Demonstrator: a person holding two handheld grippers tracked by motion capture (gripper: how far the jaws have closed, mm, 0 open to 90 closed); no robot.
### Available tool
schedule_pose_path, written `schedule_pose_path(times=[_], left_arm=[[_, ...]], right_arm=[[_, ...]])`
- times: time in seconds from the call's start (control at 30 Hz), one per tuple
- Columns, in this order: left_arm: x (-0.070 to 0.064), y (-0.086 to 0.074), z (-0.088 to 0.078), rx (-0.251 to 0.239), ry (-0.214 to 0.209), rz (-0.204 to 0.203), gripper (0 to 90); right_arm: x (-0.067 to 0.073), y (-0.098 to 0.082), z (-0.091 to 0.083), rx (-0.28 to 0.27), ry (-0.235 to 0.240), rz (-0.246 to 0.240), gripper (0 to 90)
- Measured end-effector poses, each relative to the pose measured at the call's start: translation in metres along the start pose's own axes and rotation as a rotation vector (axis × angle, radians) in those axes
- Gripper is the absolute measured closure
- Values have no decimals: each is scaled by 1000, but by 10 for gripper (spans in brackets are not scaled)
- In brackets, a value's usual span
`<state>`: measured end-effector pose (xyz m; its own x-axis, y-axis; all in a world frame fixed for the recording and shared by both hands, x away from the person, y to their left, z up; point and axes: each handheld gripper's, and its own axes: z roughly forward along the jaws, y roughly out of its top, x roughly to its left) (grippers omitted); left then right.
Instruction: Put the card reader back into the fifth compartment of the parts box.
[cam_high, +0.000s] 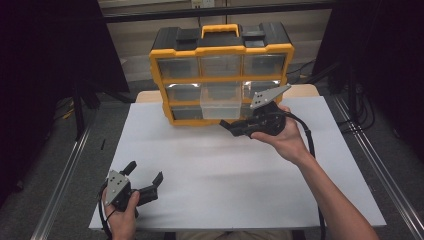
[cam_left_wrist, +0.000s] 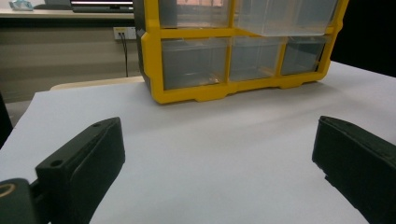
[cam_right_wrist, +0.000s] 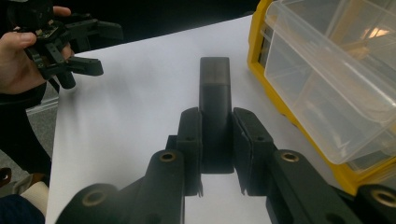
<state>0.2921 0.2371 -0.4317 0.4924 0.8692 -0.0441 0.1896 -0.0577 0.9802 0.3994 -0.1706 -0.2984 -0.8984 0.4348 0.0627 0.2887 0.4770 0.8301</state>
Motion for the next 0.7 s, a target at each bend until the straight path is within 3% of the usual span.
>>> schedule_pose_path(times=[0.7], left_arm=[[0, 0, 1, -2, -7, -2, 27]], right_arm=[[-8, 24, -11, -12, -14, -28, 737]])
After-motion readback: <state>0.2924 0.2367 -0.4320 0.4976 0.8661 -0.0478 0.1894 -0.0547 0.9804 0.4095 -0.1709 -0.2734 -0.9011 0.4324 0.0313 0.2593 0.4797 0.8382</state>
